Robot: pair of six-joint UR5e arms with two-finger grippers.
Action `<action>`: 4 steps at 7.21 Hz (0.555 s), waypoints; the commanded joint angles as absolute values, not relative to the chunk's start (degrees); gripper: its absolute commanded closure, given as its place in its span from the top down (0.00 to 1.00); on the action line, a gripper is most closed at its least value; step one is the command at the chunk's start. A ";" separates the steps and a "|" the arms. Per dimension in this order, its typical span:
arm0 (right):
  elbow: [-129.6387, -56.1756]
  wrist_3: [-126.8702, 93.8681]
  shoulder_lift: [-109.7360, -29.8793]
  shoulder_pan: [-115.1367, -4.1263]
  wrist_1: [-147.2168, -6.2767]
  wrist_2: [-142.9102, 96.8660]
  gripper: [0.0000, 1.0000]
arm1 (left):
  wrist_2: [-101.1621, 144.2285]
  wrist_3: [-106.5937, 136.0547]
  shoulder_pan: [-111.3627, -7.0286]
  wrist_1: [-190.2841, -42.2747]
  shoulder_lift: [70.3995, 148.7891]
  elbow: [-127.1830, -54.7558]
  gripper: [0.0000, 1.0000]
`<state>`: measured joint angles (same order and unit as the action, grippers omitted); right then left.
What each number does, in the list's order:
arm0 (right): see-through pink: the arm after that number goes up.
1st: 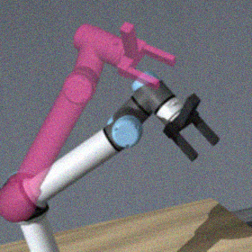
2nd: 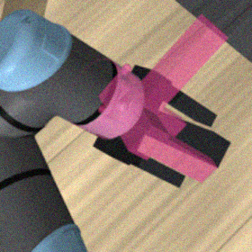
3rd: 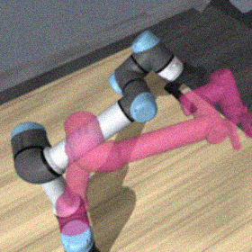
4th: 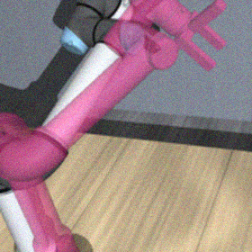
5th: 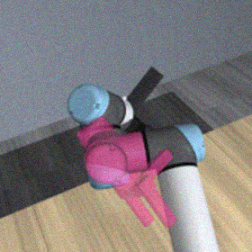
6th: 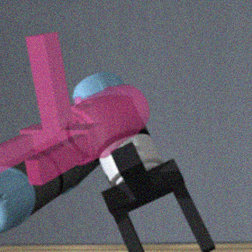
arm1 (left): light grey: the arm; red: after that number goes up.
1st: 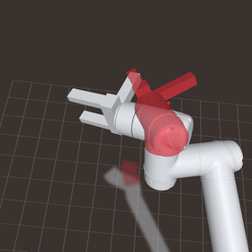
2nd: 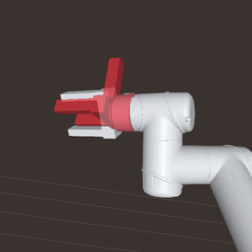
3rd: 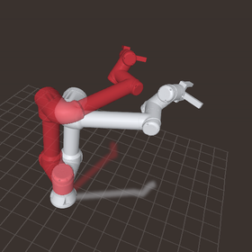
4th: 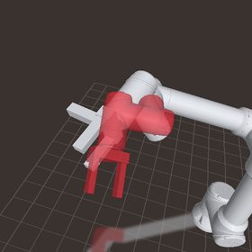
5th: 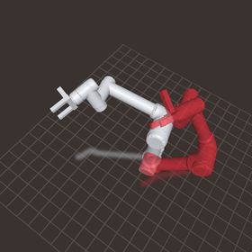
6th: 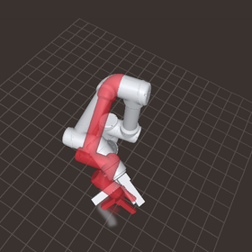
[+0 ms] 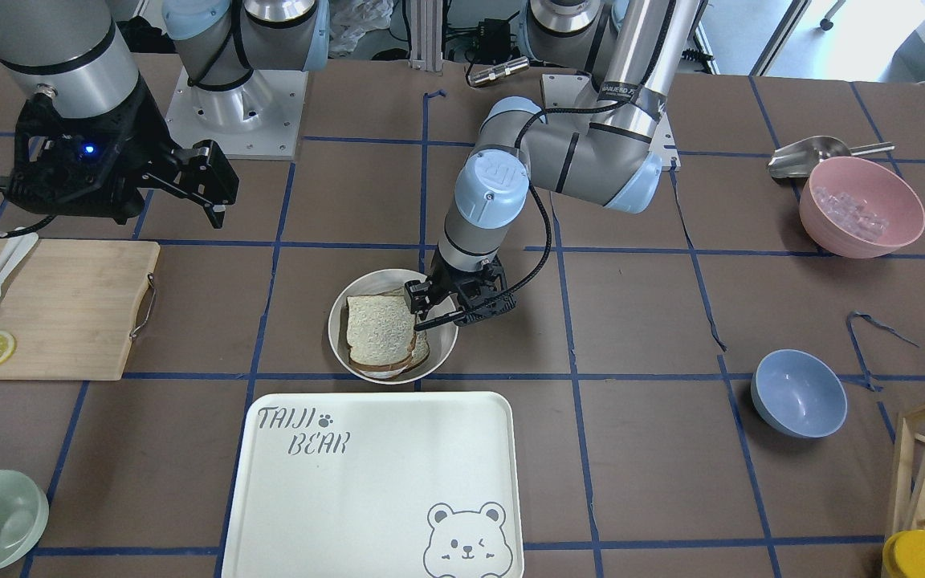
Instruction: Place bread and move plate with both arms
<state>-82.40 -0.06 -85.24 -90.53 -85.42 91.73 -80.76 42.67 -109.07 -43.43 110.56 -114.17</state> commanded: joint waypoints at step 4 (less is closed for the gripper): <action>-86.57 0.35 -87.54 -90.53 -85.95 91.93 1.00 | -80.60 42.63 -108.98 -43.07 110.92 -114.96 0.11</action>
